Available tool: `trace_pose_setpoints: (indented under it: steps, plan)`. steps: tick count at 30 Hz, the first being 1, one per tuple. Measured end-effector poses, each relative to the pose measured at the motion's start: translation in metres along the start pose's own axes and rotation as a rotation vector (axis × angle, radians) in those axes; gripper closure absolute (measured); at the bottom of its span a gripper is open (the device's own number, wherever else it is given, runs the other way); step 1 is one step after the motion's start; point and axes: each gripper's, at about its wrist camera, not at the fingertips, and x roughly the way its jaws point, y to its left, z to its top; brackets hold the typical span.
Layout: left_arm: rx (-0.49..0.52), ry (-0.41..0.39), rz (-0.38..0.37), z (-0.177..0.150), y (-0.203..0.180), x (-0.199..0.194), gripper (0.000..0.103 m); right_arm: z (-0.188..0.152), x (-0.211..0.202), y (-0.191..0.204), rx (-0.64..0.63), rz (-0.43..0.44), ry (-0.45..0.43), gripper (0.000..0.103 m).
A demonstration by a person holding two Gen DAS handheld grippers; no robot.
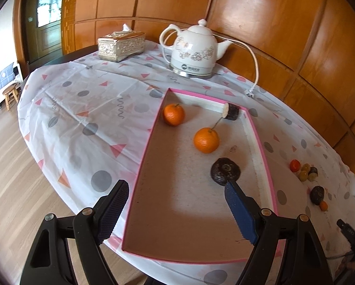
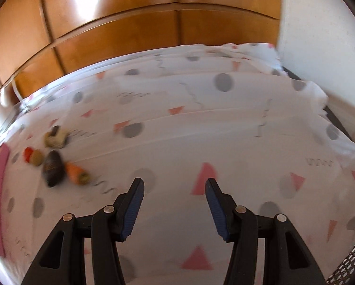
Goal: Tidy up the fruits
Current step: 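Withdraw the open right gripper from the tray, then move the left gripper to the small yellow-brown round fruit and close on it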
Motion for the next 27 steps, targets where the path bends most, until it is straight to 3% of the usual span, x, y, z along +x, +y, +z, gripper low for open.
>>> trace_pose_setpoints:
  steps: [12,18,23,27]
  plan:
    - [0.175,0.018,-0.144,0.011,-0.058,0.0,0.02,-0.002,0.01,-0.052,0.16,-0.166,-0.016,0.049]
    - [0.295,0.053,-0.226,0.014,-0.099,0.006,0.021,-0.001,0.015,-0.064,0.187,-0.198,-0.029,0.048]
    - [0.393,0.103,-0.31,0.016,-0.14,0.017,0.034,-0.004,0.018,-0.06,0.169,-0.204,-0.051,0.042]
    - [0.457,0.149,-0.365,0.011,-0.174,0.032,0.039,-0.004,0.019,-0.06,0.165,-0.197,-0.054,0.038]
